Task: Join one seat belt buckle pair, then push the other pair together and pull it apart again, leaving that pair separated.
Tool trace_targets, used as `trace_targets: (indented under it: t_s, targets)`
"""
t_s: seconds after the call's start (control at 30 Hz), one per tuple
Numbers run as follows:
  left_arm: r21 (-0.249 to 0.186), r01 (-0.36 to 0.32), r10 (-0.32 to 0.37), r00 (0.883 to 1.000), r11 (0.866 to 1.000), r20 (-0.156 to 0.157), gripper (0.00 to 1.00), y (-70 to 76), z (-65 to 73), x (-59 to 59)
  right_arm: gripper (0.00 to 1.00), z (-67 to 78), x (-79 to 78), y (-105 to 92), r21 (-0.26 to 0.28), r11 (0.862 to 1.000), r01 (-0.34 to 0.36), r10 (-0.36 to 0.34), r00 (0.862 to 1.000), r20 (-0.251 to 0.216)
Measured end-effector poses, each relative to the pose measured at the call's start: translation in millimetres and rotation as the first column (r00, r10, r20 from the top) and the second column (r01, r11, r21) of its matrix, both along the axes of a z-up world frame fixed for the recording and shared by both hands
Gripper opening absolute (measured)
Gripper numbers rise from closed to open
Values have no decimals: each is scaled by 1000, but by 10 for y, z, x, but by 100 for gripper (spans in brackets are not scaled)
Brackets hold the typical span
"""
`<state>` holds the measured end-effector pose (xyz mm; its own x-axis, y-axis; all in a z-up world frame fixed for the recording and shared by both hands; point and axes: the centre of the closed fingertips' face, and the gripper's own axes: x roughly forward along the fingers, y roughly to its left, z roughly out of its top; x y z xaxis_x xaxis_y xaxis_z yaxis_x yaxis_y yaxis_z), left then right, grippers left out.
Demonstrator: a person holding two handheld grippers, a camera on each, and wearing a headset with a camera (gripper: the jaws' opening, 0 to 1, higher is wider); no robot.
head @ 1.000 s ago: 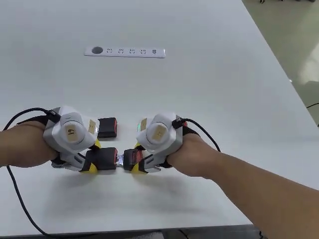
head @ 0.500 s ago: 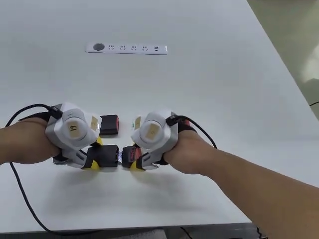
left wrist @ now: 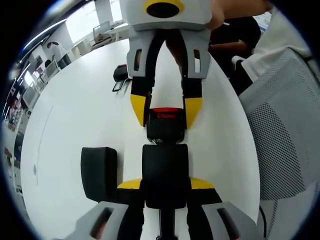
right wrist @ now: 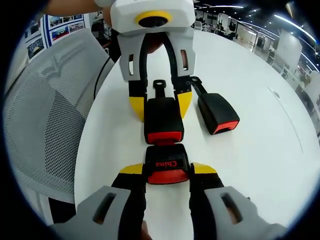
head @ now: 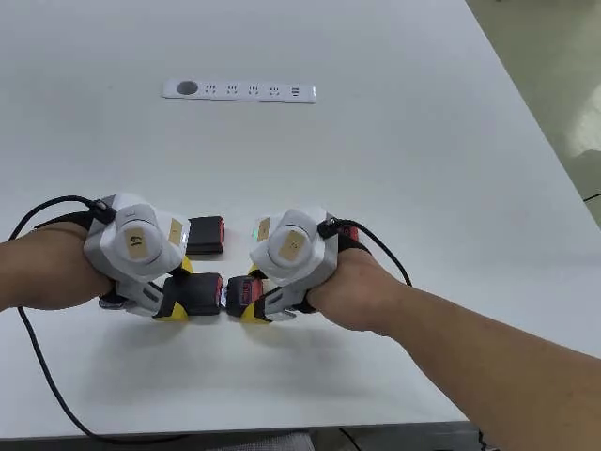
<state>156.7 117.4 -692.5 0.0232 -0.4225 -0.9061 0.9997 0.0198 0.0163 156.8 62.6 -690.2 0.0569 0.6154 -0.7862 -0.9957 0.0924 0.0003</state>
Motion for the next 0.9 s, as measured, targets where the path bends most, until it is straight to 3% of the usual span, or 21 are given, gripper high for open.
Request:
trace_targets:
  t_s: [0.1, 0.23, 0.47, 0.9]
  targets:
    - [-1, -13, 13, 1000, 1000, -2, 32, 2, 3, 4, 31, 12, -25, -12, -6, 1000, -1, 1, 1000, 5]
    - [-49, -31, 31, 1000, 998, -1, 32, 20, 14, 12, 30, -28, -13, -30, -11, 1000, -28, 28, 1000, 5]
    - [-28, -17, 17, 1000, 999, -1, 31, 4, 8, 12, 30, -23, -15, -68, -4, 1000, -19, 19, 1000, -1]
    - [-37, -21, 21, 1000, 999, 6, 31, -13, 32, -10, 30, 15, -47, -85, 14, 1000, -6, 5, 1000, 7]
